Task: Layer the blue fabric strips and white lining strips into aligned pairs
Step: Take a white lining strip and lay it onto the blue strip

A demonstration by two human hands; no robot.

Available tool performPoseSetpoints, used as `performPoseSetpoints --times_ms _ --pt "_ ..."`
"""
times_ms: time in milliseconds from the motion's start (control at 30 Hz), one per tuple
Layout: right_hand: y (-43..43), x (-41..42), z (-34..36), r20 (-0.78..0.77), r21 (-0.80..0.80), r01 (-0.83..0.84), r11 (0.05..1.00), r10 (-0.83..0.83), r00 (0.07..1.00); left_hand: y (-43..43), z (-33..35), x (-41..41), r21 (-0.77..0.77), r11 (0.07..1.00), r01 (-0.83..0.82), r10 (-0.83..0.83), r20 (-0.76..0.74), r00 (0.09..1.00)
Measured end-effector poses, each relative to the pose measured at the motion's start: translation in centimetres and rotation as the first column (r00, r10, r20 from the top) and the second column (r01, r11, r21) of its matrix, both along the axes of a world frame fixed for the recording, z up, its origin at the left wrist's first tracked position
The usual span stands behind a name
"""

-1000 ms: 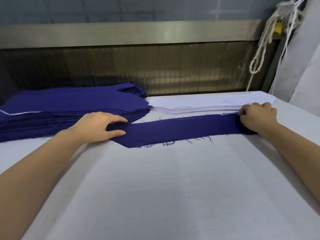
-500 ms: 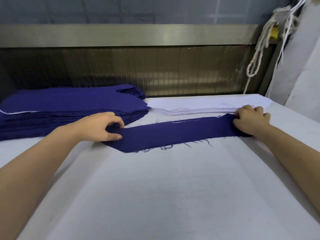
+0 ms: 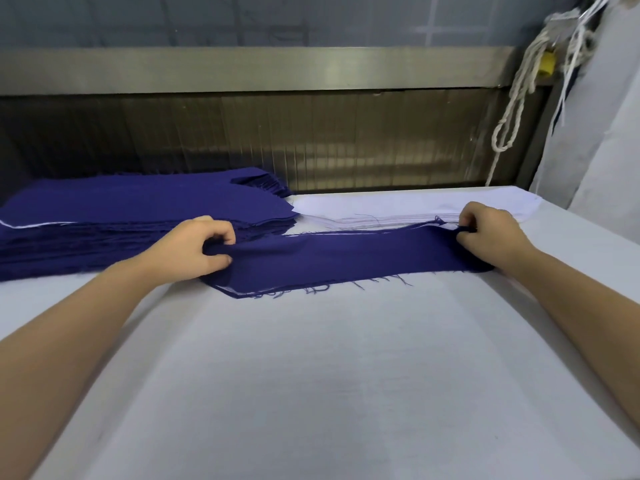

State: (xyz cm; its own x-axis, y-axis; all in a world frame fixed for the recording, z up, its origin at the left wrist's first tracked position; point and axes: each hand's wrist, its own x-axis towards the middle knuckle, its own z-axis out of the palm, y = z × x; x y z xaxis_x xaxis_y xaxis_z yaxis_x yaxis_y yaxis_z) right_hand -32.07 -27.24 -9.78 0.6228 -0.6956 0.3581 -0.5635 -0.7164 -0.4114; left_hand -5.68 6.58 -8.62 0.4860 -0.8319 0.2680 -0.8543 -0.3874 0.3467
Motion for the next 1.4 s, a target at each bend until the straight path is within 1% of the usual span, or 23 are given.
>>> performPoseSetpoints --times_ms 67,133,200,267,367,500,633,733,800,867,1000,1100,1233,1400 --pt "0.2 0.1 0.2 -0.020 0.002 -0.019 1.000 0.019 1.000 0.2 -0.1 0.2 -0.103 0.995 -0.010 0.000 -0.091 0.996" --pt "0.4 0.2 0.2 -0.103 -0.022 -0.029 0.999 0.027 0.994 0.3 -0.1 0.2 -0.203 0.979 -0.025 -0.014 -0.191 0.982" --pt "0.3 0.3 0.2 -0.177 -0.055 -0.031 0.998 0.020 0.984 0.3 0.0 0.3 -0.280 0.959 -0.054 -0.013 -0.233 0.972" --pt "0.3 0.3 0.1 -0.201 -0.072 -0.035 0.997 0.020 0.979 0.3 0.0 0.4 -0.335 0.939 -0.080 0.000 -0.232 0.973" --pt "0.3 0.2 0.1 -0.169 -0.071 -0.061 0.996 0.049 0.984 0.2 0.1 0.6 -0.390 0.913 -0.122 0.027 -0.239 0.971" --pt "0.2 0.2 -0.1 -0.103 -0.054 -0.100 0.994 0.094 0.990 0.2 0.2 0.8 -0.475 0.856 -0.201 0.012 -0.371 0.928" --pt "0.0 0.1 -0.2 -0.058 -0.014 -0.126 0.992 0.125 0.990 0.2 0.3 0.8 -0.529 0.813 -0.242 -0.044 -0.471 0.881" --pt "-0.1 0.1 -0.2 -0.035 0.002 -0.150 0.989 0.150 0.988 0.1 0.3 1.0 -0.523 0.822 -0.225 -0.036 -0.443 0.896" --pt "-0.2 0.0 -0.3 -0.007 0.014 -0.147 0.989 0.147 0.989 0.1 0.2 1.0 -0.531 0.822 -0.207 -0.059 -0.440 0.896" --pt "-0.3 0.0 -0.4 0.037 0.031 -0.139 0.990 0.138 0.990 0.1 0.1 1.1 -0.546 0.812 -0.206 -0.063 -0.433 0.899" --pt "-0.5 0.3 -0.1 0.094 0.056 -0.137 0.989 0.132 0.987 0.0 0.2 1.2 -0.585 0.771 -0.252 -0.015 -0.413 0.911" --pt "-0.1 0.4 0.1 0.173 0.158 -0.160 0.974 0.132 0.976 0.0 0.3 1.3 -0.622 0.713 -0.322 0.014 -0.448 0.894" --pt "-0.1 0.4 0.3 0.259 0.327 -0.213 0.921 0.129 0.957 0.2 0.3 1.7 -0.650 0.656 -0.383 0.015 -0.497 0.868" --pt "-0.1 0.7 1.0 0.295 0.496 -0.248 0.832 0.107 0.949 0.6 0.6 2.7 -0.676 0.575 -0.461 0.042 -0.539 0.841"
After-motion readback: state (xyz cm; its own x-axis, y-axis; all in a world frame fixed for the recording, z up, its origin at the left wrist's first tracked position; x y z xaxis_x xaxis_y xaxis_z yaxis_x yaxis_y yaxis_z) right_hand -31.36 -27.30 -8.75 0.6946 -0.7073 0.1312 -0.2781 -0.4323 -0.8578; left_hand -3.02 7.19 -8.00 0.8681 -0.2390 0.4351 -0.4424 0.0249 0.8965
